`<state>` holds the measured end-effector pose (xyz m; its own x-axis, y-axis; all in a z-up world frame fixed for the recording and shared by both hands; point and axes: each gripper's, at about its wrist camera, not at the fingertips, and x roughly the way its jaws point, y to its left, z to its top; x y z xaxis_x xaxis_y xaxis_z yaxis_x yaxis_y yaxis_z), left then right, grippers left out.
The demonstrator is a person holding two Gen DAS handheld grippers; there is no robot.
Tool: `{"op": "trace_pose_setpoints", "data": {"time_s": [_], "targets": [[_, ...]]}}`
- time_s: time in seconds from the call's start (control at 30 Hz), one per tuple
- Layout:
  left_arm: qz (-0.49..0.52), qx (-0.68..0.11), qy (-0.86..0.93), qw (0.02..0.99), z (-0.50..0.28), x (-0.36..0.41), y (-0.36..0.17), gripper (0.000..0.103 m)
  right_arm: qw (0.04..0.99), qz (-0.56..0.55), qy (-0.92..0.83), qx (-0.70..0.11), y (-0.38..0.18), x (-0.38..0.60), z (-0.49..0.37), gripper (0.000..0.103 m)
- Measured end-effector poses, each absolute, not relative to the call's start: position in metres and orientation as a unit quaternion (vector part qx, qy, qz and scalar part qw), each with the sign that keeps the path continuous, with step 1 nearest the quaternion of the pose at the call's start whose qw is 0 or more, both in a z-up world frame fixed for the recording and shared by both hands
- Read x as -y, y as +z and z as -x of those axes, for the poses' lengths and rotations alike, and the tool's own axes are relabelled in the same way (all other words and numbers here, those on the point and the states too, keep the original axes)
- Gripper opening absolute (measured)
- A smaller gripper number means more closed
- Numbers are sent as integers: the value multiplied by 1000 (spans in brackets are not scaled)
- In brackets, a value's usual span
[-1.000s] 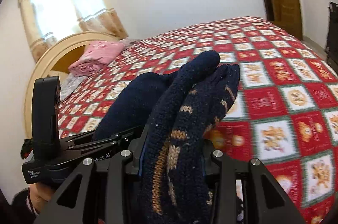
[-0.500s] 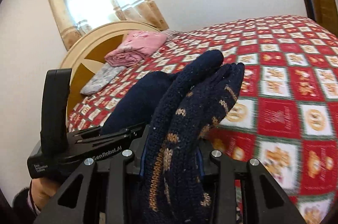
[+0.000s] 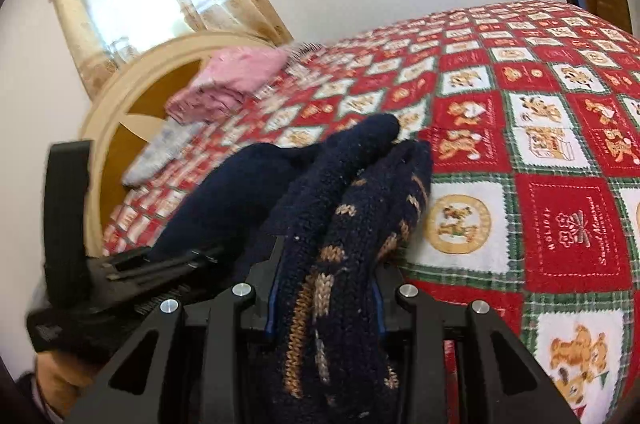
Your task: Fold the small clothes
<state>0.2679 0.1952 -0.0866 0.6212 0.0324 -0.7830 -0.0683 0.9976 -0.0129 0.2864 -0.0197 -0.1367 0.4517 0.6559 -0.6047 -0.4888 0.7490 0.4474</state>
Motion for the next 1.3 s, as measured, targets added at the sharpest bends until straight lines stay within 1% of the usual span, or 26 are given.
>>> {"op": "trace_pose_setpoints", "data": {"time_s": [0.1, 0.13, 0.17, 0.2, 0.23, 0.27, 0.33, 0.37, 0.4, 0.43, 0.47, 0.53, 0.67, 0.7, 0.73, 0.77, 0.8, 0.83, 0.87, 0.93, 0.97, 1.07, 1.13, 1.2, 1.27, 1.3], "targets": [[42, -447, 25, 893, -272, -202, -92, 44, 830, -126, 335, -428, -149, 25, -297, 39], [56, -450, 21, 891, -272, -208, -95, 49, 824, -134, 336, -435, -151, 27, -299, 40], [63, -451, 20, 890, -271, -211, -96, 56, 815, -142, 341, -448, -153, 30, -303, 45], [75, -454, 17, 888, -270, -215, -97, 59, 808, -148, 345, -454, -154, 32, -303, 52], [87, -457, 16, 885, -267, -221, -98, 66, 799, -159, 348, -465, -154, 38, -303, 54], [102, -458, 15, 883, -262, -226, -97, 68, 790, -176, 348, -473, -152, 48, -301, 55], [127, -450, 3, 884, -248, -234, -90, 68, 785, -205, 345, -472, -147, 65, -292, 56], [136, -443, -4, 886, -238, -236, -85, 70, 785, -216, 346, -466, -144, 75, -283, 60], [142, -434, -10, 890, -223, -237, -80, 74, 787, -216, 348, -462, -142, 81, -275, 68], [144, -430, -13, 891, -216, -235, -78, 83, 788, -210, 351, -460, -141, 85, -266, 71], [151, -424, -20, 893, -203, -234, -79, 89, 790, -201, 353, -459, -142, 87, -257, 72], [160, -431, -31, 887, -194, -230, -87, 89, 790, -188, 358, -461, -146, 87, -243, 72], [229, -447, -69, 862, -181, -222, -110, 89, 786, -156, 383, -459, -157, 76, -220, 73], [246, -451, -84, 854, -181, -216, -117, 88, 796, -140, 381, -448, -155, 72, -215, 71], [251, -454, -90, 850, -181, -212, -120, 87, 804, -116, 375, -446, -154, 66, -211, 67], [245, -449, -84, 855, -181, -207, -121, 81, 809, -93, 368, -448, -153, 61, -208, 49], [228, -440, -74, 865, -181, -201, -119, 74, 806, -89, 368, -455, -153, 59, -208, 41], [214, -441, -70, 869, -183, -196, -118, 58, 792, -112, 376, -468, -152, 62, -210, 37], [210, -445, -68, 868, -186, -193, -116, 50, 780, -132, 382, -477, -152, 66, -212, 33], [192, -444, -56, 873, -184, -187, -103, 38, 762, -166, 395, -486, -150, 74, -211, 32], [179, -443, -52, 877, -183, -184, -99, 36, 759, -168, 399, -487, -149, 75, -209, 31], [133, -438, -34, 888, -173, -173, -87, 36, 768, -144, 382, -493, -152, 71, -200, 31], [128, -447, -28, 885, -167, -172, -95, 37, 776, -147, 366, -492, -159, 72, -199, 32], [130, -446, -22, 885, -165, -178, -105, 43, 782, -156, 355, -487, -158, 74, -196, 34], [126, -430, 0, 894, -156, -180, -108, 61, 790, -153, 340, -486, -151, 77, -189, 41], [124, -424, 12, 897, -150, -181, -105, 62, 794, -152, 328, -488, -146, 81, -186, 44]]}}
